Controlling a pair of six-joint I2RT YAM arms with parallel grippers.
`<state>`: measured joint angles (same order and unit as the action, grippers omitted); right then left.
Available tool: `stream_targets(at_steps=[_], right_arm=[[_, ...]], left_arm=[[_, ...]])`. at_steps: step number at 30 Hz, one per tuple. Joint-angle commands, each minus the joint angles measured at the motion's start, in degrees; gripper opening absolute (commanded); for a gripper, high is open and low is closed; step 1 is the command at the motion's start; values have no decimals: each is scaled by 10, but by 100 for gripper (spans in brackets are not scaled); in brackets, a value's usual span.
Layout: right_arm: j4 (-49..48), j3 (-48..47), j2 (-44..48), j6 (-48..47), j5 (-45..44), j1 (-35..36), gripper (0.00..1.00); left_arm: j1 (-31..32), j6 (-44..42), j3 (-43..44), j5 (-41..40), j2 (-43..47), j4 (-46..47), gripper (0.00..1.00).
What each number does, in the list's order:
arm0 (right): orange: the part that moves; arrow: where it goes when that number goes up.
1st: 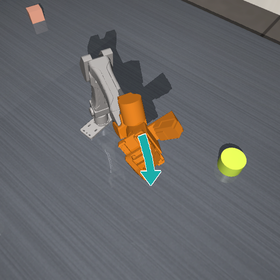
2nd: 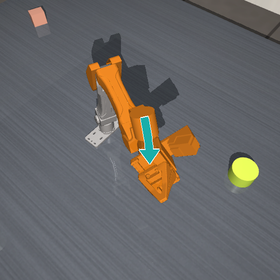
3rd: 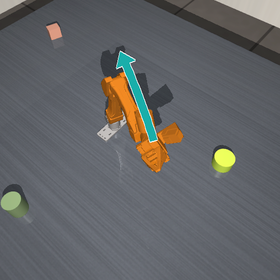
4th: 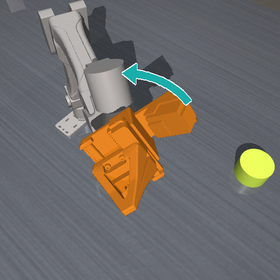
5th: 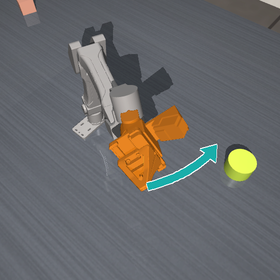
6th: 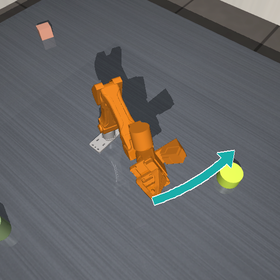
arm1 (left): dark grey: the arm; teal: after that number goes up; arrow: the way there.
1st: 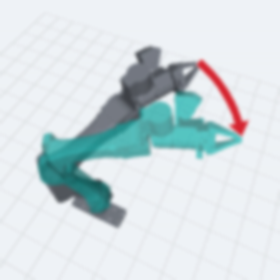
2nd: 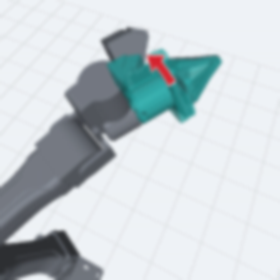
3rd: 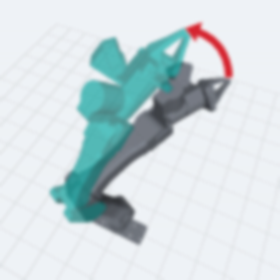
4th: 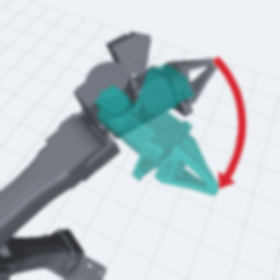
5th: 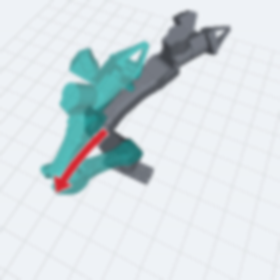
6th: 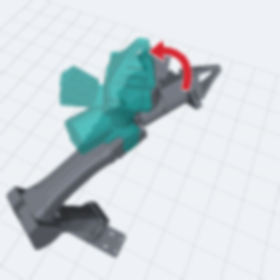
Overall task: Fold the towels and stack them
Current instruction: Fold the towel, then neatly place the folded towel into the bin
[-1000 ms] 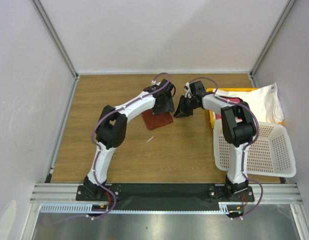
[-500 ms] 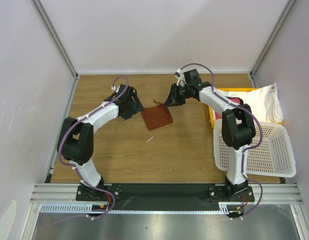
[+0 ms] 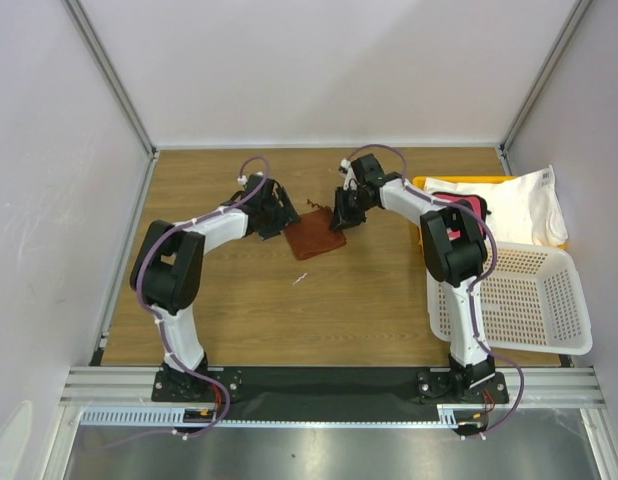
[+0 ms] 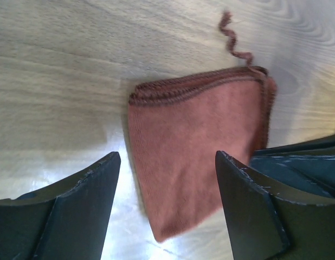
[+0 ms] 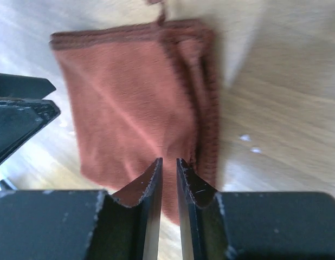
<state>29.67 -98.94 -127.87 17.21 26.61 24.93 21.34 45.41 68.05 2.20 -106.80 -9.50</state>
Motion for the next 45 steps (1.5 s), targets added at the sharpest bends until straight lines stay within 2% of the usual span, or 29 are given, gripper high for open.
stream_targets(at_steps=[1,7,12,14,17,18,21,24,38,45], right_arm=[[-6,19,15,-10,-36,-8,21],[-29,46,38,20,-55,-23,20],[-10,17,36,14,-53,-30,23],[-7,5,43,9,-38,-32,28],[-17,-6,58,3,-37,-30,43],[-17,-11,59,0,-40,-31,54],[-1,-33,49,-17,-59,-33,67],[18,-49,35,-36,-61,-37,70],[32,-60,-5,-131,-94,-34,72],[28,-60,-29,-144,-112,-22,66]], left_arm=[[-5,-10,31,12,-22,33,76],[-15,-22,52,13,-47,28,75],[-16,-37,85,18,-78,25,74],[-16,-51,97,31,-82,23,74],[-16,-67,107,33,-77,10,73],[-16,-73,105,32,-67,3,73],[-15,-82,89,27,-27,-5,74],[-15,-88,61,25,3,-10,75],[-14,-108,-49,10,133,-25,79],[-14,-113,-76,-3,179,-43,79]])
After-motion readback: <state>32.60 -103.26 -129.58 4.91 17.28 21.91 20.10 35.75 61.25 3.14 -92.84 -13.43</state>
